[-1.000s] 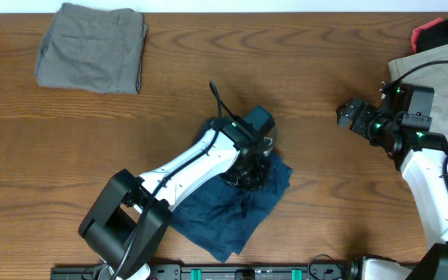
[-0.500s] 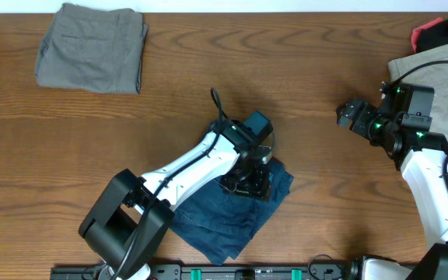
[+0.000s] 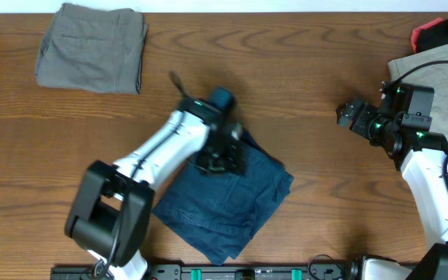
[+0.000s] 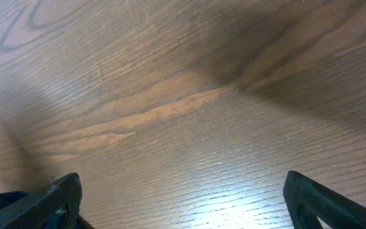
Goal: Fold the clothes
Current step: 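Release the shorts and pull the left gripper back leftward, then reach the left gripper to the folded shorts' left edge and grasp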
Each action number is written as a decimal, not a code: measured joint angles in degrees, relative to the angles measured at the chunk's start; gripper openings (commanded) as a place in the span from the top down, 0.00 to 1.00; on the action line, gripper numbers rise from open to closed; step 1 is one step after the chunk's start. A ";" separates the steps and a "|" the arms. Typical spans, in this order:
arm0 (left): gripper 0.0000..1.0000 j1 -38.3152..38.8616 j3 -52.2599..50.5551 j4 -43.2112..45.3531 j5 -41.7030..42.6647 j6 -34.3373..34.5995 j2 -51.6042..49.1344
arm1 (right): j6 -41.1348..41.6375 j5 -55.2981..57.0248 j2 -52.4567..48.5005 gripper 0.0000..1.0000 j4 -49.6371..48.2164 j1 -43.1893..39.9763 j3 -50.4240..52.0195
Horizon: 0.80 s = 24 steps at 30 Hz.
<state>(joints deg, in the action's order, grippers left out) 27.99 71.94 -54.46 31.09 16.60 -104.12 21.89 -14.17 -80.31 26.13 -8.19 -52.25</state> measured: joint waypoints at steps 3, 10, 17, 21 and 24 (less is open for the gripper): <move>0.39 -6.08 0.00 -0.35 -0.15 -1.44 0.00 | 0.00 0.00 0.00 0.01 0.00 0.00 0.00; 0.39 -20.00 0.00 -0.33 -0.26 -6.21 0.00 | 0.00 0.00 0.00 0.01 0.00 0.00 0.00; 0.38 -30.73 0.00 1.75 -1.68 -10.97 0.00 | 0.00 0.00 0.00 0.01 0.00 0.00 0.00; 0.18 -33.07 -0.04 3.69 -2.05 -13.64 0.00 | 0.00 0.00 0.00 0.01 0.00 0.00 0.00; 0.17 -33.22 -0.44 5.68 -2.64 -14.88 0.02 | 0.00 0.00 0.00 0.01 0.00 0.00 0.00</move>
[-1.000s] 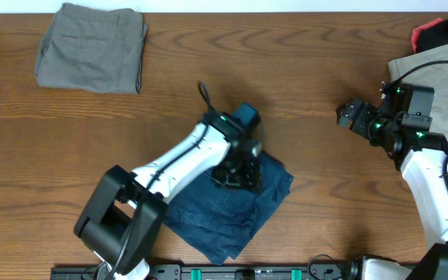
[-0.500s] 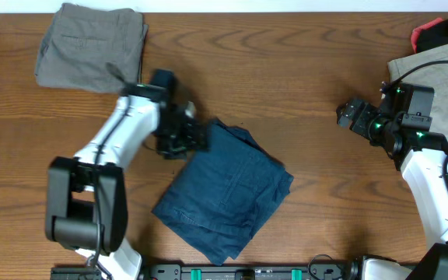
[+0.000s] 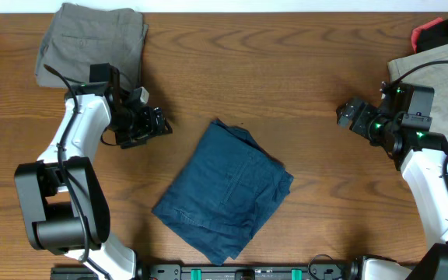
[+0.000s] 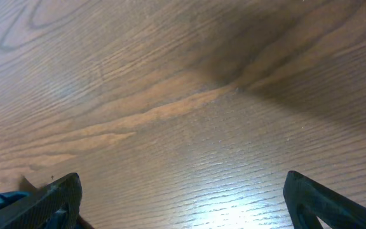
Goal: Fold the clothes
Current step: 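Reach the left gripper to the folded shorts' left edge and grasp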
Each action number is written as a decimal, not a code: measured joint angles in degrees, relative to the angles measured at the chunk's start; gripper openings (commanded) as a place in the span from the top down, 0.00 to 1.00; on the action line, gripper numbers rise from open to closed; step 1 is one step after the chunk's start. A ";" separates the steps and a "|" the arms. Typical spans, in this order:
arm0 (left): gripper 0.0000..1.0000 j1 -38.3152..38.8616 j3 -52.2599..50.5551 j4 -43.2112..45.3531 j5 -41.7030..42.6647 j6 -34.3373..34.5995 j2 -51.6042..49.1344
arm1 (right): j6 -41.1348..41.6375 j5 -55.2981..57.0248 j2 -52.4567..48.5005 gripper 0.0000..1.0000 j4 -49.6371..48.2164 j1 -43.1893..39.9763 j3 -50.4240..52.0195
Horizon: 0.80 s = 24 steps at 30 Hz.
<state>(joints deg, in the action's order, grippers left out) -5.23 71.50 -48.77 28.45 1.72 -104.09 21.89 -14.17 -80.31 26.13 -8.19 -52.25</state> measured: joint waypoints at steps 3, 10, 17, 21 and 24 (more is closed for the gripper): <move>0.16 0.02 -1.36 0.85 -0.26 -0.68 0.02 | 0.00 0.00 0.00 0.01 0.02 0.00 0.00; 0.17 0.02 -5.42 0.81 1.01 -2.43 0.02 | 0.00 0.00 0.00 0.01 0.00 0.00 0.00; 0.16 0.04 -10.99 0.55 11.98 -10.05 0.02 | 0.00 0.00 0.00 0.01 0.00 0.00 0.00; 0.17 0.24 -13.09 0.85 16.85 -12.79 0.04 | 0.00 0.00 0.00 0.01 0.00 0.00 0.00; 0.16 0.87 -14.88 2.64 18.56 -13.90 0.07 | 0.00 0.00 0.00 0.01 0.02 0.00 0.00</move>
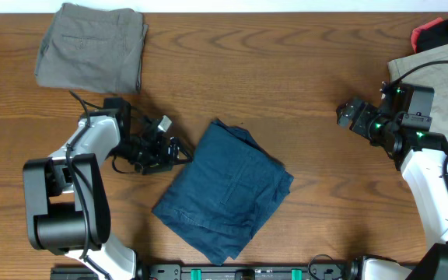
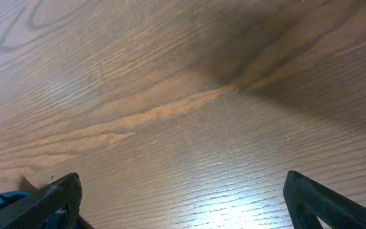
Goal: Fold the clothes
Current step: 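Reach the left gripper to the folded shorts' left edge and grasp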
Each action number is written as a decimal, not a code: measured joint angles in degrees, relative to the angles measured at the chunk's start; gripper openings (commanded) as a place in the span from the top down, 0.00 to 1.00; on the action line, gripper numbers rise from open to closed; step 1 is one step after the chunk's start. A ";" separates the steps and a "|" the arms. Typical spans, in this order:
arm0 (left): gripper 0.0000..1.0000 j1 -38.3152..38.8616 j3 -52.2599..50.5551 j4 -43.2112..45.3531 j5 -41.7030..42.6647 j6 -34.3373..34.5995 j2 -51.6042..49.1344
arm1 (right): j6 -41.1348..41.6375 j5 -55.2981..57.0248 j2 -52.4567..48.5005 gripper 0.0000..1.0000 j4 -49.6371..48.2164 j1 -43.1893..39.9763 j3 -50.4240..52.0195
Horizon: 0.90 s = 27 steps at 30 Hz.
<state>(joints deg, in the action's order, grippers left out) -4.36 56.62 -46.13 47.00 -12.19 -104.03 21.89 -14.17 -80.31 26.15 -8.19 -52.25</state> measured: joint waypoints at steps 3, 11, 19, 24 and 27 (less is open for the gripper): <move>0.16 0.90 -1.88 1.95 0.92 -0.44 0.00 | 0.00 0.00 0.00 0.01 0.00 0.00 0.00; 0.14 2.29 -4.66 4.42 2.34 -1.20 0.33 | 0.00 0.00 0.00 0.01 -0.02 0.00 0.00; 0.14 3.45 -4.94 4.61 2.64 -1.38 0.35 | 0.00 0.00 0.00 0.01 -0.02 0.00 0.00; 0.13 6.21 -5.35 5.38 2.82 -1.38 0.70 | 0.00 0.00 0.00 0.01 -0.02 0.00 0.00; 0.13 7.85 -5.38 5.97 3.06 -1.38 0.72 | 0.00 0.00 0.00 0.01 -0.02 0.00 0.00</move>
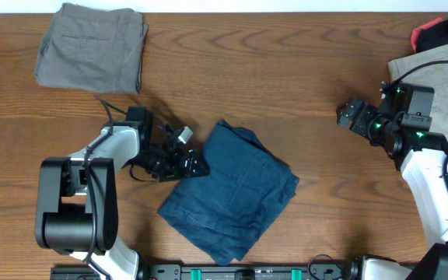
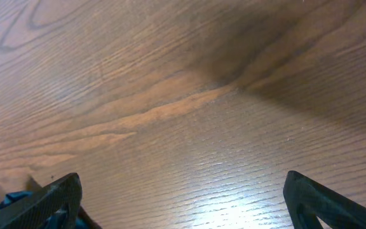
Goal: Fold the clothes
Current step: 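Reach the left gripper to the folded shorts' left edge and grasp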
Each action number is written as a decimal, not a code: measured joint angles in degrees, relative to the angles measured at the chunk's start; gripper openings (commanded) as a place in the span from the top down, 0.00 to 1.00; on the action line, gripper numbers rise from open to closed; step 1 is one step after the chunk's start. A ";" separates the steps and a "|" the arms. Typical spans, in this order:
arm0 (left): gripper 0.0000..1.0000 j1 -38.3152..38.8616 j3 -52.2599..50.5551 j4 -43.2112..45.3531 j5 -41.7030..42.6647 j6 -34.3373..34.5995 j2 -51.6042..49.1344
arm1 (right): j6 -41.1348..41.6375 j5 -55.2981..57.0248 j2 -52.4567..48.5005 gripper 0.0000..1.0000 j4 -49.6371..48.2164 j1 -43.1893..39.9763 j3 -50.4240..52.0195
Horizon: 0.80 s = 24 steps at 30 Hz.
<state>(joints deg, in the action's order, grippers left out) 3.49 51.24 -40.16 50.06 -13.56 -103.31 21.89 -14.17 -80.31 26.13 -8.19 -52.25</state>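
Note:
A folded blue denim garment (image 1: 236, 198) lies as a diamond on the table's near middle. My left gripper (image 1: 191, 165) lies low against its left edge, touching the cloth; its finger spacing does not show. A folded grey pair of trousers (image 1: 92, 47) rests at the far left corner. My right gripper (image 1: 349, 115) hovers over bare wood at the right, open, with nothing between its fingers (image 2: 56, 197). In the right wrist view a sliver of the blue cloth (image 2: 10, 201) shows at the lower left.
A heap of unfolded clothes sits at the far right: a beige piece (image 1: 442, 74) under my right arm and a red and black piece (image 1: 442, 31) behind it. The wooden table (image 1: 286, 62) runs to a white edge at the back.
My left gripper has gone from just left of the blue garment to lying against its left edge. The garment sits slightly further right. The right arm has not moved.
My left gripper first rested on the blue garment's far corner. Then it was off by the grey trousers, with the garment lying folded. It then lay just left of the garment, and now touches its edge, the garment a little further right.

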 measured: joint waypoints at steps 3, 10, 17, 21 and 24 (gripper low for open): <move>0.13 1.05 0.00 0.09 0.13 0.00 0.00 | 0.00 0.00 0.00 0.01 0.00 0.00 0.00; 0.13 2.91 -0.02 1.03 0.22 0.02 0.00 | 0.00 0.00 0.00 0.01 0.00 0.00 0.00; 0.14 3.50 -0.07 8.37 -3.08 6.01 1.11 | 0.00 0.00 0.00 0.01 0.00 0.00 0.00; 0.18 3.56 -0.02 11.08 -5.84 10.78 1.86 | 0.00 0.00 0.00 0.01 0.00 0.00 0.00; 0.26 3.91 0.07 11.04 -7.19 12.41 1.86 | 0.00 0.00 0.00 0.01 0.00 0.00 0.00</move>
<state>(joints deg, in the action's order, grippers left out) 7.40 51.31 -29.12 42.87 -1.15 -101.45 21.89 -14.17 -80.31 26.13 -8.19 -52.25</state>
